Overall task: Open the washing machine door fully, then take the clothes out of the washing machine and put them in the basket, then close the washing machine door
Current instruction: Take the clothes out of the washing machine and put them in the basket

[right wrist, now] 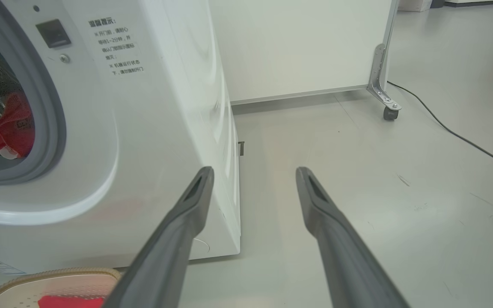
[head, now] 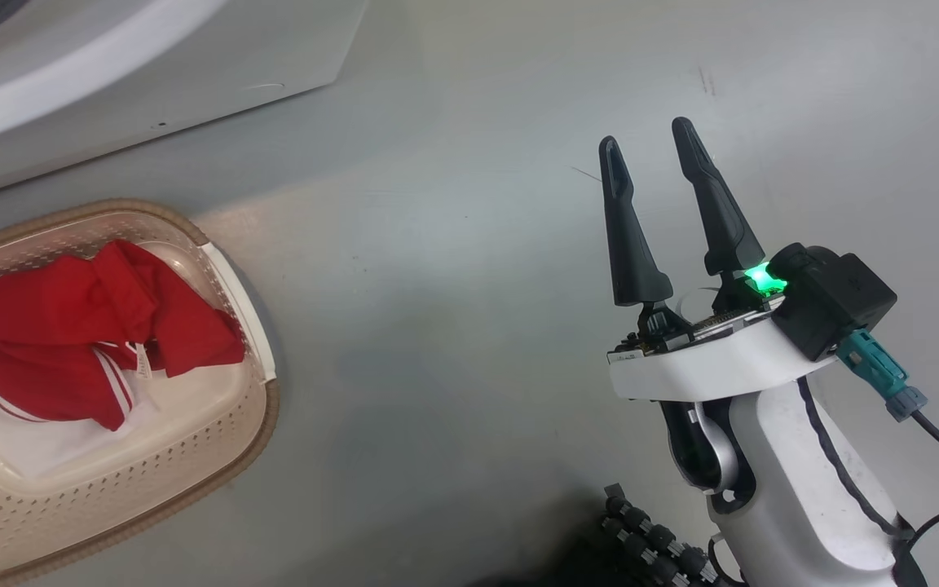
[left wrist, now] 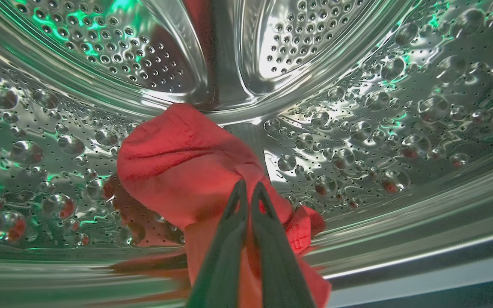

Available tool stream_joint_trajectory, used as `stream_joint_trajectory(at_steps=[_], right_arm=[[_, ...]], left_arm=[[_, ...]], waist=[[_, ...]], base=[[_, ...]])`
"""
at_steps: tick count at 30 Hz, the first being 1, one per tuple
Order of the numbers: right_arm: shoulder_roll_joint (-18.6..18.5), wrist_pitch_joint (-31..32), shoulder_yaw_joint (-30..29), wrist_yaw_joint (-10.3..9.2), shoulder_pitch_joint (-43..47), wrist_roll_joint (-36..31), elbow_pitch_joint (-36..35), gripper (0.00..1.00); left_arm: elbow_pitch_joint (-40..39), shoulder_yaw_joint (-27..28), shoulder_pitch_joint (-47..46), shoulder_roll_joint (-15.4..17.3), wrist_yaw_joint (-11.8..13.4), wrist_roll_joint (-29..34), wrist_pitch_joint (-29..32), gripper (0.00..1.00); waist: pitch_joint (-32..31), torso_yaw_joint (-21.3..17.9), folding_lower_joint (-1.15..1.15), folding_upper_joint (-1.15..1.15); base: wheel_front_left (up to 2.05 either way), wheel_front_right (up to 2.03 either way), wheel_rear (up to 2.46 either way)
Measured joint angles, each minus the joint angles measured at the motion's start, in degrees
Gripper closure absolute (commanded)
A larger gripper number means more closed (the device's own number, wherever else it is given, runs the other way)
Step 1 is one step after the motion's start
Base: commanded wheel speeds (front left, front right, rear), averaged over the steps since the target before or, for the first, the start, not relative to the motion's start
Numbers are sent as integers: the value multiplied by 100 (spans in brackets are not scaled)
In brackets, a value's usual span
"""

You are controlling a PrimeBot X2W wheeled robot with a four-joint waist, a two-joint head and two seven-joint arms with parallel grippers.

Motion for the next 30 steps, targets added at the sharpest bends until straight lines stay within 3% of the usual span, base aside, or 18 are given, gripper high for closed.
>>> stream_joint_trajectory(at_steps=[9, 30], right_arm=[[-4, 0, -141, 48, 7, -336, 237, 0], [-16, 0, -436, 220, 632, -727, 693, 0]], left_arm=[[-292, 73, 1027, -665, 4, -2, -1553, 100], [-1073, 21, 3405, -1597, 167, 231, -4202, 100]], waist=[[-346, 344, 0, 0], [-1594, 1067, 0, 0]], base=[[0, 0, 0], [0, 0, 0]])
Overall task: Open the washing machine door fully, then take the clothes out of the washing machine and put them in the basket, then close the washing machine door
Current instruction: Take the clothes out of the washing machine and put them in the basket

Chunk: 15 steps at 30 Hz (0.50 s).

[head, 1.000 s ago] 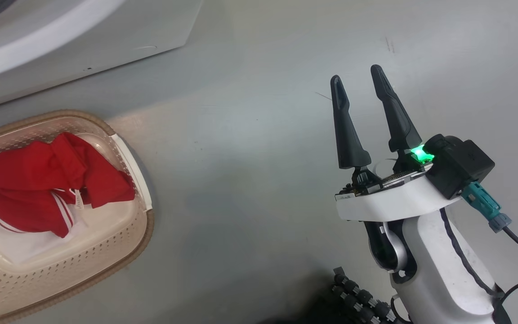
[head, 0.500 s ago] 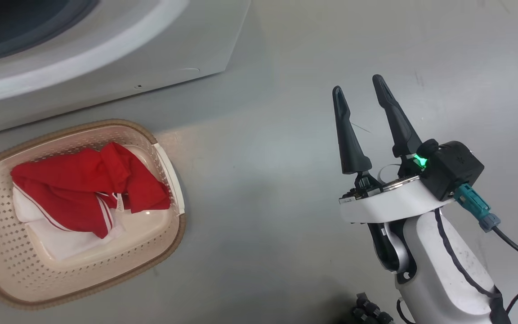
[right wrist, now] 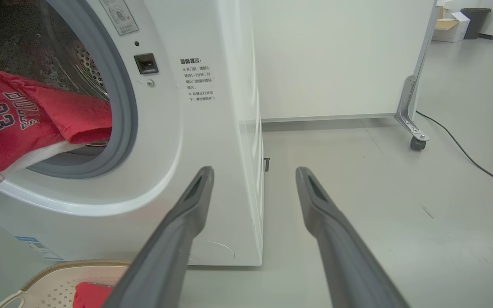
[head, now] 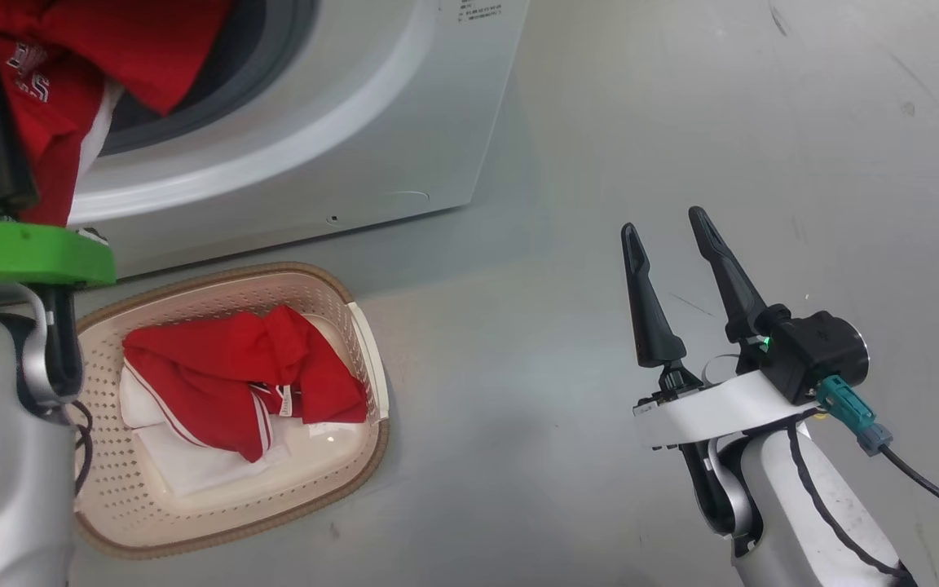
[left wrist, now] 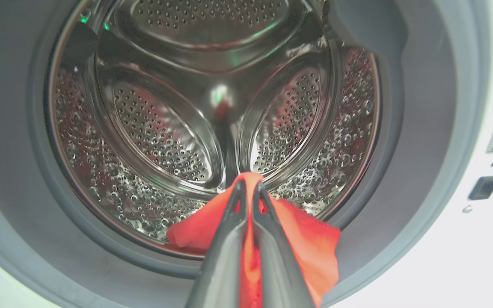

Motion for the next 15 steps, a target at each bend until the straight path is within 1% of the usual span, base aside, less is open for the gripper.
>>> stream_joint_trajectory(at_steps=[4, 7, 15], right_arm=[[0, 0, -91, 49, 154, -48, 44, 0], [-4, 0, -111, 101, 246, -59, 77, 0], [-5, 0, -193, 111, 491, -93, 82, 0]], left_arm=[[-191, -13, 294, -153, 38, 21, -336, 100], [-346, -16, 509, -189, 43, 43, -333, 100], [-889, -42, 879, -282, 89, 105, -335, 100]], waist=[[-259, 149, 0, 0], [-447, 261, 0, 0], [-842, 499, 0, 0]], base=[[0, 0, 0], [0, 0, 0], [0, 0, 0]])
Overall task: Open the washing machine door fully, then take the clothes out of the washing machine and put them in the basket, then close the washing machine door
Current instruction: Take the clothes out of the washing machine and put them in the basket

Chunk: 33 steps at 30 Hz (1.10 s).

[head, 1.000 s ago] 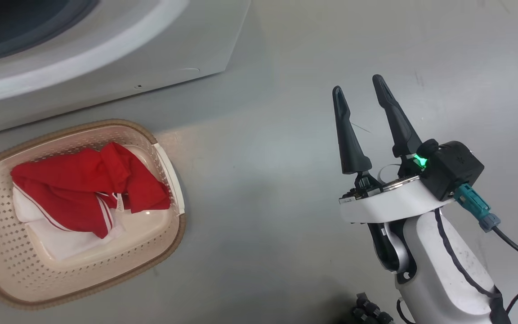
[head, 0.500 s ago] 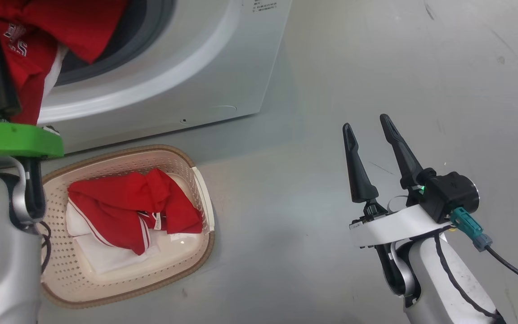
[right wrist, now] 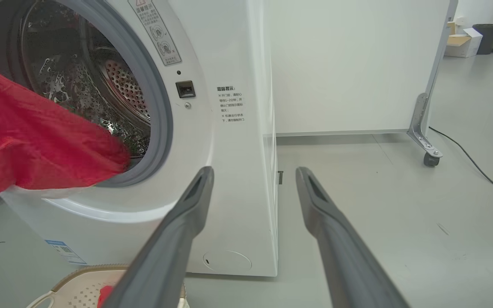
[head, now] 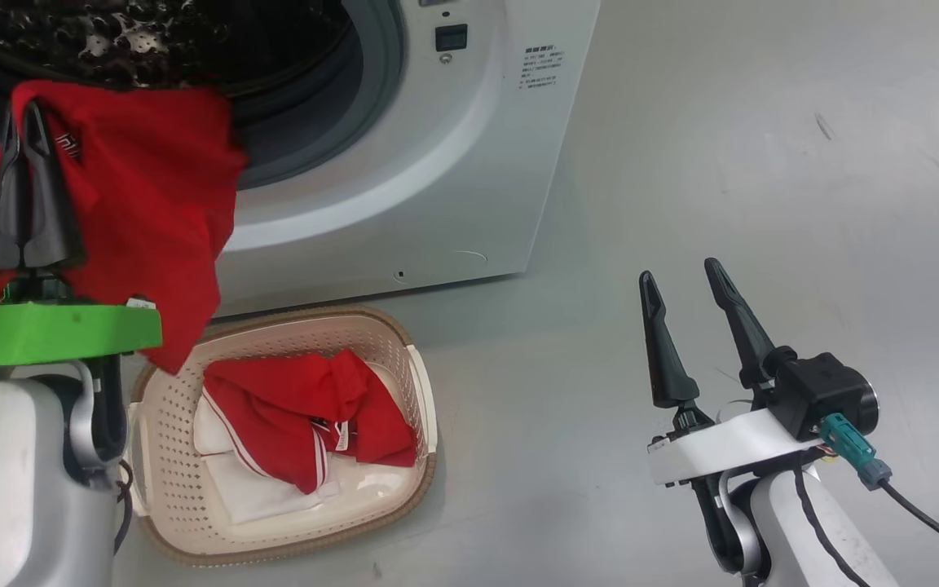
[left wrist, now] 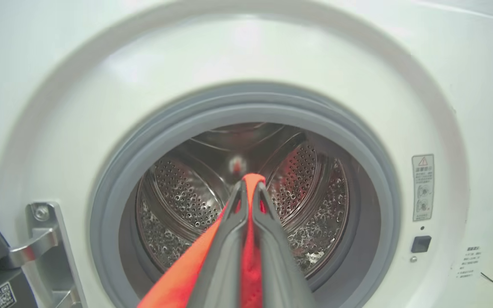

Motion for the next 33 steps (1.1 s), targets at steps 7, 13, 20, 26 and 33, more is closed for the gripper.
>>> stream_joint_trajectory(at_steps=[7, 13, 20, 26, 33], right_arm=[[0, 0, 33, 64, 76, 0, -25, 0], [0, 0, 49, 86, 140, 0, -77, 0], [0, 0, 49, 89, 201, 0, -125, 0], [-2, 0, 103, 138, 200, 0, -163, 0], [-1, 0, 171, 140, 180, 2, -223, 0]], left_arm=[[-544, -16, 461, -96, 38, 43, -7, 100], [-962, -35, 864, -141, 60, 75, -7, 100], [-959, -186, 1391, -225, 63, 68, -5, 100], [-616, -334, 1794, -293, 63, -35, 129, 100], [-120, -499, 1941, -345, 55, -137, 257, 100]], waist=[[-231, 187, 0, 0], [-269, 217, 0, 0], [-206, 230, 0, 0], [-134, 209, 0, 0], [34, 126, 0, 0]], base=[[0, 0, 0], [0, 0, 0], [0, 0, 0], [0, 0, 0], [0, 0, 0]])
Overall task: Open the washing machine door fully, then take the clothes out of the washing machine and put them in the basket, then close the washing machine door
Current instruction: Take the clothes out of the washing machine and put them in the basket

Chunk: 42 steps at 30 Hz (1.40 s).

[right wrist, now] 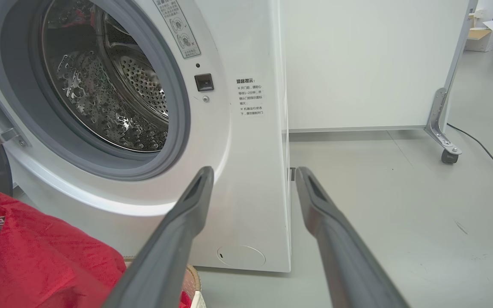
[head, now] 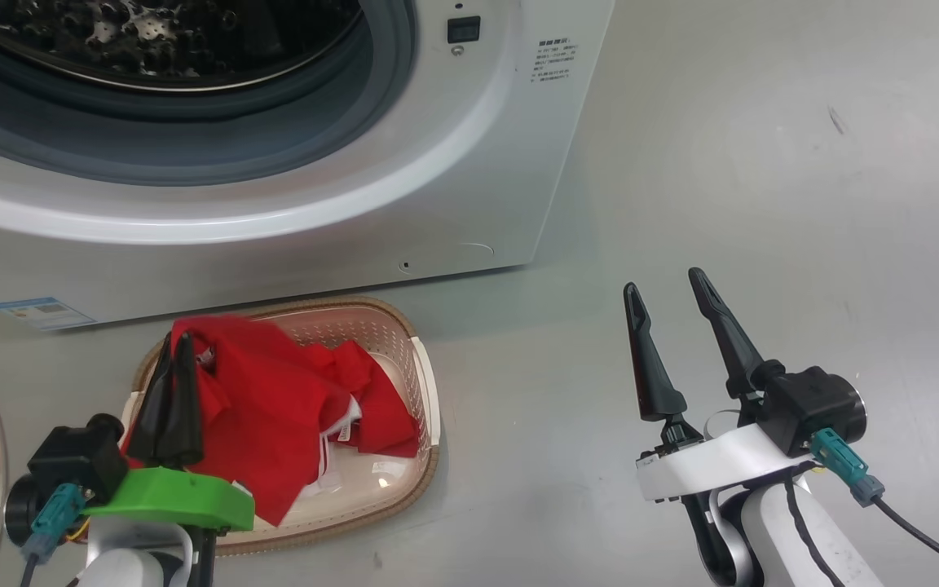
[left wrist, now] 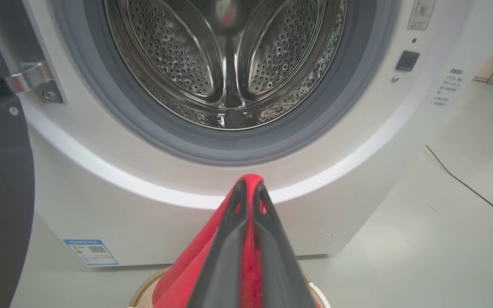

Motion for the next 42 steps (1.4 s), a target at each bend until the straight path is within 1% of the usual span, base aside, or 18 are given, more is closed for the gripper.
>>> stream_joint_trajectory(at_steps=[5, 7, 10, 14, 18, 24, 26, 31, 33, 35, 42], right_arm=[[1, 0, 104, 1, -70, 10, -67, 0], [0, 0, 104, 0, -144, 11, -111, 0], [-1, 0, 131, 0, -197, 33, -152, 0], [-1, 0, 229, -2, -280, 109, -200, 0], [-2, 0, 320, -9, -389, 115, -277, 0], [-3, 0, 413, -19, -595, 193, -399, 0], [-2, 0, 450, -59, -722, 298, -443, 0], [-3, 0, 524, -60, -937, 367, -511, 0], [-2, 0, 544, -64, -1015, 369, -517, 0], [-3, 0, 543, -108, -1079, 393, -530, 0], [-2, 0, 550, -120, -1224, 412, -543, 0]], left_arm=[[482, 25, 1, 0, -11, -165, 152, 100], [692, 11, -30, 5, -58, -165, 210, 100], [1048, 10, -186, 35, -65, -177, 342, 100], [1514, 29, -480, 121, -148, -223, 511, 100], [1979, 21, -750, 171, -192, -278, 772, 100], [2601, 22, -1412, 330, -203, -278, 1215, 100], [2875, 19, -1712, 383, -213, -297, 1445, 100], [3344, 83, -2146, 504, -256, -390, 1883, 100], [3524, 170, -2287, 512, -256, -495, 2038, 100], [3710, 177, -2407, 532, -258, -573, 2223, 100], [4230, 276, -2849, 533, -307, -789, 2686, 100]], waist=[[154, -87, 0, 0], [230, -129, 0, 0], [360, -195, 0, 0], [555, -299, 0, 0], [774, -428, 0, 0], [1161, -620, 0, 0], [1367, -723, 1, 0], [1700, -904, 1, 0], [1825, -980, 1, 0], [1940, -1054, 1, 0], [2281, -1265, 1, 0]], base=[[0, 0, 0], [0, 0, 0], [0, 0, 0], [0, 0, 0], [0, 0, 0], [0, 0, 0], [0, 0, 0], [0, 0, 0], [0, 0, 0], [0, 0, 0], [0, 0, 0]])
